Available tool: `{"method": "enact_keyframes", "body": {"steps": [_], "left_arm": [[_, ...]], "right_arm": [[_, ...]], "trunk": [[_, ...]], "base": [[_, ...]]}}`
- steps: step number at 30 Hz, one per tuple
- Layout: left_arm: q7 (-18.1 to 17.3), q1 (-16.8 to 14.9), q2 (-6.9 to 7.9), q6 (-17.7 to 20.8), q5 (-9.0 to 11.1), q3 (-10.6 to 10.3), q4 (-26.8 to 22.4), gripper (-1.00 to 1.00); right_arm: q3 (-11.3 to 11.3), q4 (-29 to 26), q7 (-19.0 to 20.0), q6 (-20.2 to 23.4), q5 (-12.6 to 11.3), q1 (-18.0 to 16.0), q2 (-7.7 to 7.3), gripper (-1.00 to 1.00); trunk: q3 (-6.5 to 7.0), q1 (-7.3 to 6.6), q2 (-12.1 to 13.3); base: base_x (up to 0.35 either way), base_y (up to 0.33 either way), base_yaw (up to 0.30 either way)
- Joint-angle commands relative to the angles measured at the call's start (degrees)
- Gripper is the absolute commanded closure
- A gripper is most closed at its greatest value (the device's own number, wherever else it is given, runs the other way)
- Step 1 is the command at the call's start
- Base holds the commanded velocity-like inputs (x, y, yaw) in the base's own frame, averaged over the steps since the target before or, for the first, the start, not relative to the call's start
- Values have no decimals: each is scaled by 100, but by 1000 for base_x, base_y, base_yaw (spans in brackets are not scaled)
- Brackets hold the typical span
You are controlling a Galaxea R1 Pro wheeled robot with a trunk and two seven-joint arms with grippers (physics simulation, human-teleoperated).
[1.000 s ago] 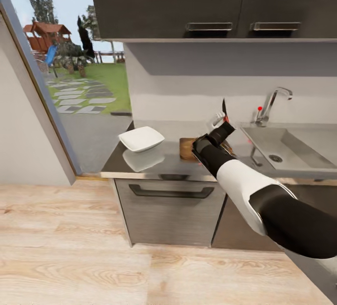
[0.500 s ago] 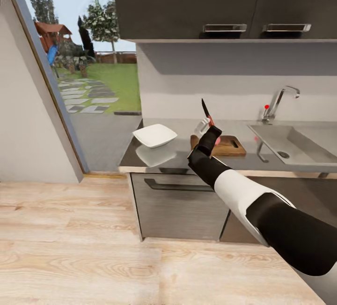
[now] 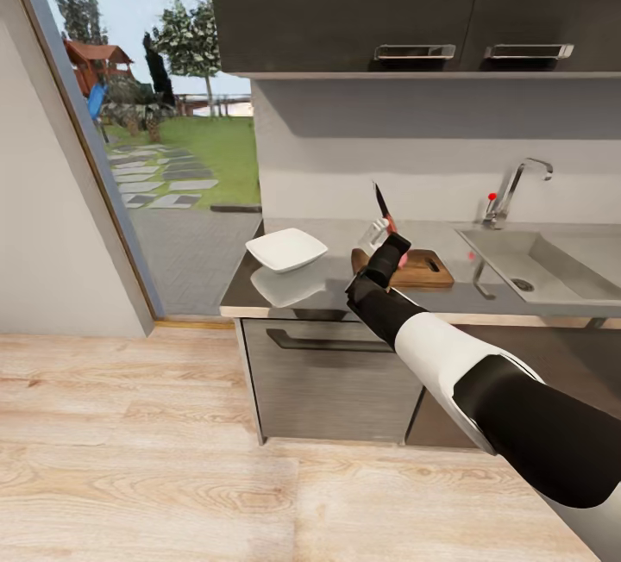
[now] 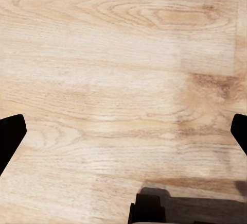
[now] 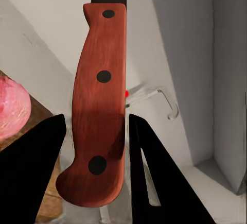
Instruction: In the kitchen, take the Vidalia onion out of the sink, dice it on the chopping board with the paring knife, put the diced onion into the bowl on the countertop, then place both the paring knife and the chopping board into the sink.
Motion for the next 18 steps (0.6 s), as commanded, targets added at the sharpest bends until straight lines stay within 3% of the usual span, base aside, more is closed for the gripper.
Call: {"method": "enact_keyframes", "body": {"steps": [1,13,18], "left_arm": [[15,-7,-3,-30,23,-49,19,-100],[17,-7,-2,-30,23,-49,19,-100],[17,-7,-2,-30,23,-49,19,-100]], "right_arm": [[22,4,-6,69,20,-5,1,100],[18,265,-22,228,19,-5,1,100],[18,280,-22,546,10,-5,1,100]], "trunk": [[-5,0,-3],[-5,0,-3],[-5,0,-3]], "base": [[0,0,0],[0,0,0],[0,0,0]]}}
